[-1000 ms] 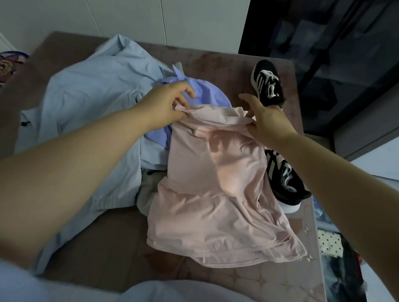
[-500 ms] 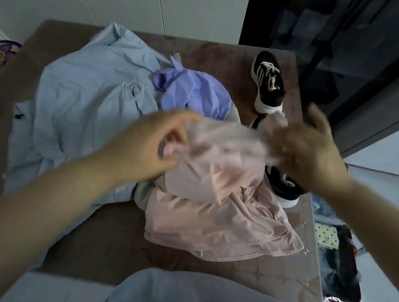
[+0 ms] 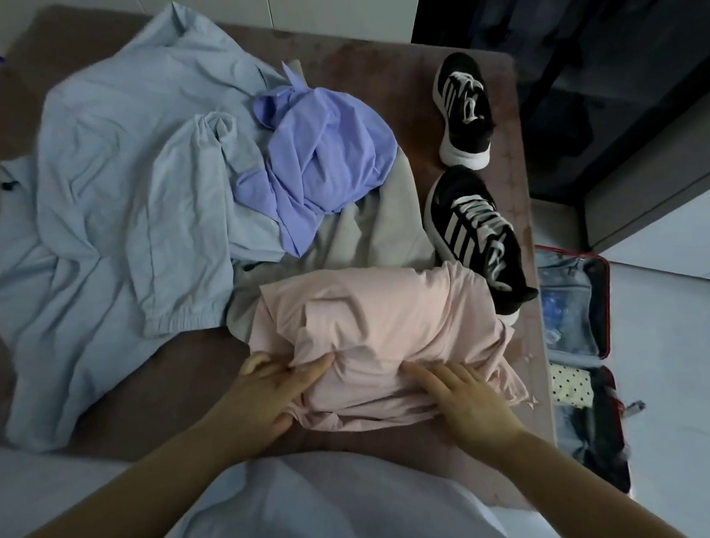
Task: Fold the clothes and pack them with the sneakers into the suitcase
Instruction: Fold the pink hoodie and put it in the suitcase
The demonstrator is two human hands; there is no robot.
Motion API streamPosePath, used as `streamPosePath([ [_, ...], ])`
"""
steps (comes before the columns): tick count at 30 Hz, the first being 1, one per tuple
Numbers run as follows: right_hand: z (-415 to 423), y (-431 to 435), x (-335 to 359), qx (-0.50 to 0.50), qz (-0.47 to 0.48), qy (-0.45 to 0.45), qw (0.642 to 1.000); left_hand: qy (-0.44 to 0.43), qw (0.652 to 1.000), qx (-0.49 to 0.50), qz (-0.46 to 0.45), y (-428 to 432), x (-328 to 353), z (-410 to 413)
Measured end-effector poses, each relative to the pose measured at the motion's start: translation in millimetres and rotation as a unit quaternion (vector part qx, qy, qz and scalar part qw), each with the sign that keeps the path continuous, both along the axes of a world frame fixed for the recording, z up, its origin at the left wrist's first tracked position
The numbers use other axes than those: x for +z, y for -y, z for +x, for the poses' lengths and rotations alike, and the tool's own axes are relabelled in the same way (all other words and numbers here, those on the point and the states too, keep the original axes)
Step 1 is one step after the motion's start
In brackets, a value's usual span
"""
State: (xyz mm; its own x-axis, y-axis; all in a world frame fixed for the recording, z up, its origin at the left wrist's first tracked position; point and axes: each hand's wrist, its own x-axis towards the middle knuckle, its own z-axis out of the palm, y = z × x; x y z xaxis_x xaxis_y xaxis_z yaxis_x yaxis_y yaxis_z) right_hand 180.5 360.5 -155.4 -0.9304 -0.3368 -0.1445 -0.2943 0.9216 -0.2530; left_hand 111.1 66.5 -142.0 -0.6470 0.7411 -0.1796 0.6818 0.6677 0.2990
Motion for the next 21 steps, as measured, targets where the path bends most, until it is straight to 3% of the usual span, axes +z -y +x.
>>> streamPosePath([
  [4,-5,34,29,-0.071,-0.133,-0.077,0.986,-0.049,0.997,0.063,-0.009,-8,3,9],
  [7,-28,69,38,-0.068,-0.086,-0.078,0.991,-0.040,0.995,0.088,-0.029,-14,8,17],
  [9,-56,78,33,-0.100,-0.058,-0.013,0.993,-0.016,0.992,0.116,-0.034,-23,22,13],
  [12,-95,79,23,-0.165,-0.049,0.052,0.984,0.026,0.971,0.233,0.039,-37,44,-4],
  [14,-106,83,22,-0.171,-0.049,0.047,0.983,-0.034,0.950,0.282,0.130,-48,53,-18],
  [16,-104,87,20,-0.151,-0.059,0.054,0.985,-0.083,0.935,0.301,0.166,-62,49,-33],
  [21,-63,56,7,-0.129,-0.064,0.025,0.989,-0.039,0.948,0.314,-0.017,-77,0,-55],
])
